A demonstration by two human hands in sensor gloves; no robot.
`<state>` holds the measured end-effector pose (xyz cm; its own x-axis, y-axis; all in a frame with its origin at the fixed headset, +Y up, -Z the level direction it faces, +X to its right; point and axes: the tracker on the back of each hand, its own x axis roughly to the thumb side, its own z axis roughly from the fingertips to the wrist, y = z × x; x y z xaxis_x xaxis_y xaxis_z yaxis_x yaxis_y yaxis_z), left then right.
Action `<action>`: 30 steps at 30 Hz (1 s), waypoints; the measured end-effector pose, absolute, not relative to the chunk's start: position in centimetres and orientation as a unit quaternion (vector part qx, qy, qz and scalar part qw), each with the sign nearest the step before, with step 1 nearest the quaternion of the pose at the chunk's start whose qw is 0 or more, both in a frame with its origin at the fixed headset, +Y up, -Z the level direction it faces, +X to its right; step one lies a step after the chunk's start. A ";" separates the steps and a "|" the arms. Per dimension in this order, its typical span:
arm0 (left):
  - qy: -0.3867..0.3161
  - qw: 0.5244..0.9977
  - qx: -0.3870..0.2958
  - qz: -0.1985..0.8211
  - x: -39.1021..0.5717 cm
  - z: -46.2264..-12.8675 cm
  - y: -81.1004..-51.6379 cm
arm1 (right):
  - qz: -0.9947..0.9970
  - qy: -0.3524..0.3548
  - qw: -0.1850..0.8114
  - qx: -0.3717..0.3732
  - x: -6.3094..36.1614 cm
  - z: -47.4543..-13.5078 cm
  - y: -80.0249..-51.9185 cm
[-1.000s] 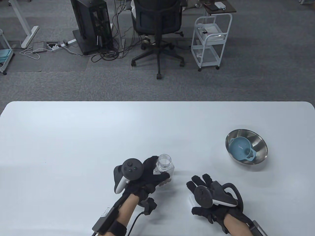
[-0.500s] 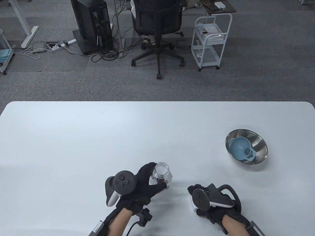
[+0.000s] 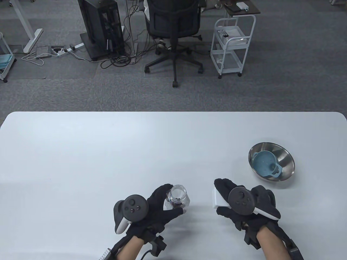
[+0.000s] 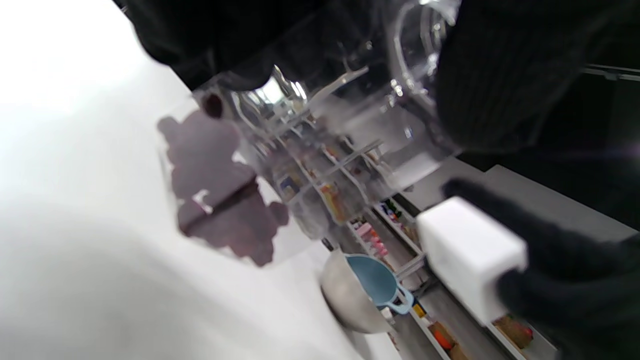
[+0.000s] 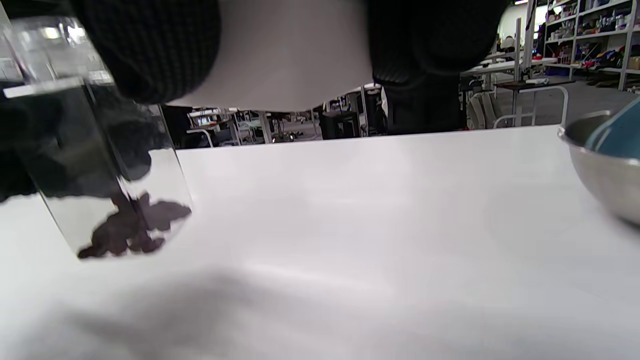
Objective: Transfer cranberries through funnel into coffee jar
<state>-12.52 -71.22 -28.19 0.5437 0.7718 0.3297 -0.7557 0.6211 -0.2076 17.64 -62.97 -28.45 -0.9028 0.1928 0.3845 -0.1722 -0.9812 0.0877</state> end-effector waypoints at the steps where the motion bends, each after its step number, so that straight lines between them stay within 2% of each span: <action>1: -0.198 0.879 -0.024 0.434 -12.4 -28.2 -71.3 | 0.974 0.015 0.101 0.201 17.5 -28.4 -62.0; 6: -0.203 0.880 -0.030 0.428 -12.1 -28.2 -71.6 | 0.966 -0.006 0.136 0.218 16.2 -28.3 -58.9; 11: -0.206 0.880 -0.034 0.426 -12.0 -28.1 -71.7 | 0.959 -0.003 0.136 0.249 13.6 -28.2 -57.6; 22: -0.210 0.881 -0.038 0.423 -11.9 -28.0 -71.7 | 0.945 0.036 0.119 0.302 7.9 -28.7 -58.8; 30: -0.213 0.881 -0.038 0.422 -11.8 -28.0 -71.8 | 0.945 0.056 0.087 0.311 6.4 -28.8 -60.0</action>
